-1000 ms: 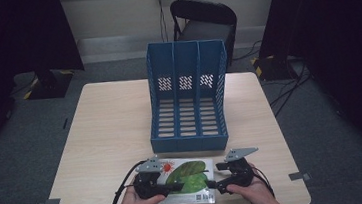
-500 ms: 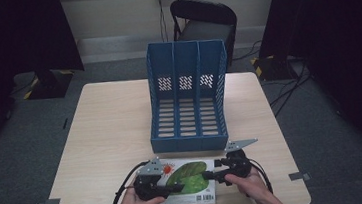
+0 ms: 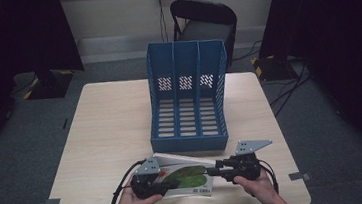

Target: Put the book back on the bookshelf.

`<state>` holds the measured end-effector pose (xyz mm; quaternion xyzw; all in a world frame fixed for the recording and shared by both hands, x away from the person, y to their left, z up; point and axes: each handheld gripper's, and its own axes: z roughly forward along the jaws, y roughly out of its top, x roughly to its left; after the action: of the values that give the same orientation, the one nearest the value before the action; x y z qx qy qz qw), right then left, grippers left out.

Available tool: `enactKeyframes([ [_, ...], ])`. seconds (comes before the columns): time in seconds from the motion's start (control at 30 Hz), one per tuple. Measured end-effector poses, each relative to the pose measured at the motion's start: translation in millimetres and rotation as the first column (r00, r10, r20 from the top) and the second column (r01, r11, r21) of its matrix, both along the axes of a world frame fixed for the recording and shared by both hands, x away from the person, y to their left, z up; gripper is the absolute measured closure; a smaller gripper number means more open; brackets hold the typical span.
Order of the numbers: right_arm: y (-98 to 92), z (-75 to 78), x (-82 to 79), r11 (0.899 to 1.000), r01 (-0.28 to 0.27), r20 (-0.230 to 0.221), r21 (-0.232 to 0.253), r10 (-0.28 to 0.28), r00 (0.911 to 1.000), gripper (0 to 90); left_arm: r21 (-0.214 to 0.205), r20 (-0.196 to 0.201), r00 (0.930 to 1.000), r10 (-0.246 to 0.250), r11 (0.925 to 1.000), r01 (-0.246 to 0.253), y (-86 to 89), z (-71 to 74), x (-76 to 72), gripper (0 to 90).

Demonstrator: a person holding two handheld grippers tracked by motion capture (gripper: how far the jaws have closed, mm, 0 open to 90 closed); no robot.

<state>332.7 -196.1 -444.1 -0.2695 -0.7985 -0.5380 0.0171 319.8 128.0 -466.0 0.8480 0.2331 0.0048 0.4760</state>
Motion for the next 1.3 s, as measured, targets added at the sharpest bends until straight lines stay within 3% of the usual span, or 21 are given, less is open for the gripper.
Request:
enactKeyframes([
  [0.13, -1.0, 1.7, -7.1, 0.999, -0.034, 0.017, -0.006, 0.034, 0.9993, 67.8, 0.018, 0.010, 0.9999, 0.001, 0.9998, -0.002, 1.2, -0.2, -1.6, 64.7],
  [0.2, 2.2, 1.2, -9.2, 0.999, -0.043, 0.020, -0.021, 0.043, 0.9988, 63.8, 0.016, 0.005, 1.0000, -0.007, 0.9998, 0.007, 1.8, -0.4, -0.7, 64.8],
  [0.37, 24.2, -5.8, -8.6, 0.994, -0.062, 0.033, -0.094, 0.065, 0.9973, 57.6, 0.012, 0.005, 0.9999, -0.010, 0.9999, 0.010, 2.0, -0.9, 0.3, 65.1],
  [0.5, 32.1, -7.1, -7.7, 0.989, -0.075, 0.058, -0.126, 0.083, 0.9949, 66.2, 0.018, -0.012, 0.9999, -0.009, 0.9998, 0.009, 3.2, -0.3, 1.3, 65.2],
  [0.6, 31.0, -5.3, -11.2, 0.985, -0.090, 0.083, -0.144, 0.103, 0.9912, 69.7, 0.018, -0.015, 0.9994, 0.031, 0.9994, -0.030, 8.1, 1.9, 2.9, 60.1],
  [0.7, 27.2, -3.4, -12.2, 0.983, -0.080, 0.108, -0.165, 0.099, 0.9892, 73.2, -0.033, -0.006, 0.9941, 0.108, 0.9936, -0.109, 23.1, 8.0, 6.2, 52.9],
  [0.87, 25.5, -1.8, -13.2, 0.980, -0.076, 0.131, -0.184, 0.101, 0.9862, 74.1, -0.056, -0.009, 0.9903, 0.139, 0.9887, -0.139, 33.7, 11.0, 8.9, 49.6],
  [1.03, 24.8, -0.7, -14.0, 0.978, -0.058, 0.157, -0.202, 0.091, 0.9835, 74.5, -0.075, 0.020, 0.9845, 0.174, 0.9822, -0.172, 38.7, 15.8, 7.3, 43.8],
  [1.1, 23.8, -1.6, -14.9, 0.978, -0.059, 0.156, -0.199, 0.091, 0.9836, 74.5, -0.087, 0.023, 0.9767, 0.214, 0.9736, -0.211, 41.9, 16.4, 8.5, 40.7],
  [1.2, 24.2, -2.6, -17.3, 0.981, -0.053, 0.149, -0.187, 0.081, 0.9856, 73.7, -0.068, 0.008, 0.9741, 0.226, 0.9720, -0.225, 43.7, 13.1, 12.5, 39.3],
  [1.3, 24.7, -4.4, -18.7, 0.984, -0.058, 0.128, -0.170, 0.081, 0.9885, 71.3, -0.037, -0.015, 0.9760, 0.217, 0.9753, -0.218, 40.9, 6.5, 17.3, 38.4],
])
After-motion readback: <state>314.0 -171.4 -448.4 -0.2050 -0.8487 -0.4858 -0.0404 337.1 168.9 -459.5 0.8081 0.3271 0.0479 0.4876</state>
